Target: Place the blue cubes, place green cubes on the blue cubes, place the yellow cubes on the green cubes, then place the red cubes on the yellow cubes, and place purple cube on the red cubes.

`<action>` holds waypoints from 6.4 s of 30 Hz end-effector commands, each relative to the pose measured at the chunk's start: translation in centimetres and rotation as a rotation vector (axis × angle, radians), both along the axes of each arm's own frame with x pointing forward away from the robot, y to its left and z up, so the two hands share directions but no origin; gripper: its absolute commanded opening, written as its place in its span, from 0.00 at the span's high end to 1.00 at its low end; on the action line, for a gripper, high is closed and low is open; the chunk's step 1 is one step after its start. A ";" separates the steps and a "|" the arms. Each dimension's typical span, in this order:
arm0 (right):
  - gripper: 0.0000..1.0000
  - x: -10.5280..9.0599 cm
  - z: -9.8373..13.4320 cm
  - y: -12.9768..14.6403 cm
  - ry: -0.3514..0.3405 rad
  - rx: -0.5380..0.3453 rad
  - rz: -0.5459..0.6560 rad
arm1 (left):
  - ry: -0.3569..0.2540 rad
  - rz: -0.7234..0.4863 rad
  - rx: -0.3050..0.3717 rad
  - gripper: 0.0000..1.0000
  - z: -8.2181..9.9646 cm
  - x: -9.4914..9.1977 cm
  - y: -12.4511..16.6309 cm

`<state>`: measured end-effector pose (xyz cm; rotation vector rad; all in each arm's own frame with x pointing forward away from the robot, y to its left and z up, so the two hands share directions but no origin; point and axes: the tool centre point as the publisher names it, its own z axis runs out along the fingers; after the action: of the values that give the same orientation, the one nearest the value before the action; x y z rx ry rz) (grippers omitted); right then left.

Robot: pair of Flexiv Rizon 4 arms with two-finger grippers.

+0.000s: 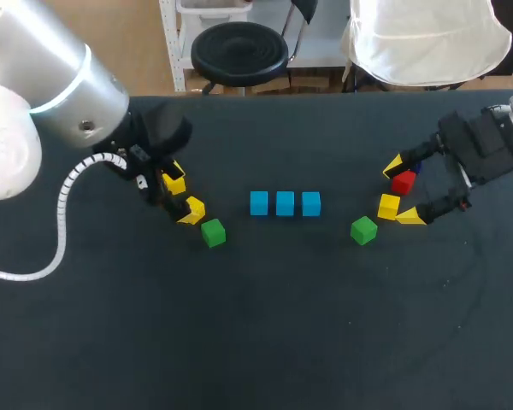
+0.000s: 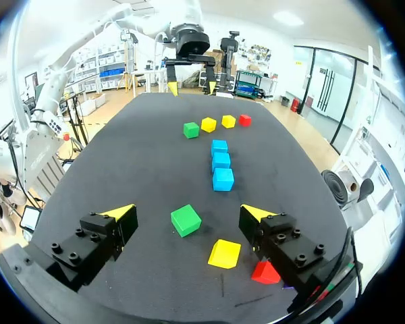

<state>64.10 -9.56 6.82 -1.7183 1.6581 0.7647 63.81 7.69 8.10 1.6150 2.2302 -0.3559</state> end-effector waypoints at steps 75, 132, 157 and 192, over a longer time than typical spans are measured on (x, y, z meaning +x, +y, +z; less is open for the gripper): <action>0.00 0.0 0.0 0.0 -0.001 0.002 0.001 | -0.003 -0.263 -0.253 0.00 1.1 9.1 -0.8; 0.00 0.0 -0.4 2.2 0.000 -0.006 0.191 | -0.044 -0.302 -0.288 0.00 1.0 13.3 -2.8; 0.00 -2.9 -3.3 2.5 0.022 0.016 0.415 | -0.044 -0.302 -0.288 0.00 1.0 13.3 -2.8; 0.00 1.5 -6.7 3.1 0.003 0.077 0.430 | -0.044 -0.302 -0.288 0.00 1.0 13.3 -2.8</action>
<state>64.85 -6.68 0.69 -2.0454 1.2619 0.9871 77.03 4.88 9.17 1.7737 1.8072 -0.6792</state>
